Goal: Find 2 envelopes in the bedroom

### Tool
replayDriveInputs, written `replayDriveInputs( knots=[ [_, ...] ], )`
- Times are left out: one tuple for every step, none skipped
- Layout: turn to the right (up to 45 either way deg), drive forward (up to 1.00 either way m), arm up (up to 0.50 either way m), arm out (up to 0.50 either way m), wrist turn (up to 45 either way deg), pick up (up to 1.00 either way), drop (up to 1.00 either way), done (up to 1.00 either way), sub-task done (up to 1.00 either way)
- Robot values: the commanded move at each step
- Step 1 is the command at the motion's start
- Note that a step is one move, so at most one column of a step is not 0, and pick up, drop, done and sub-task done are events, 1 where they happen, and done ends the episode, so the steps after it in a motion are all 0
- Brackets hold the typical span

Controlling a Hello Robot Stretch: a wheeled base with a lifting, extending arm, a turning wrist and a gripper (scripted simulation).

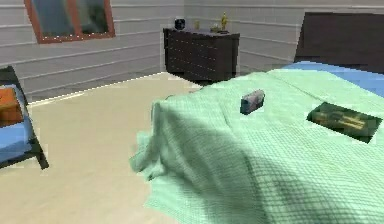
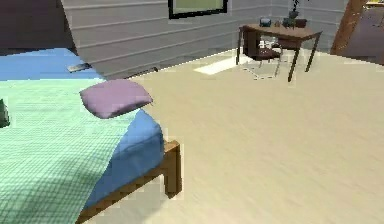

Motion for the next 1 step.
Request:
replayDriveInputs(
  knots=[
    [15.0,0.0,0.0,0.0,0.0,0.0,0.0,0.0,0.0]
  ],
)
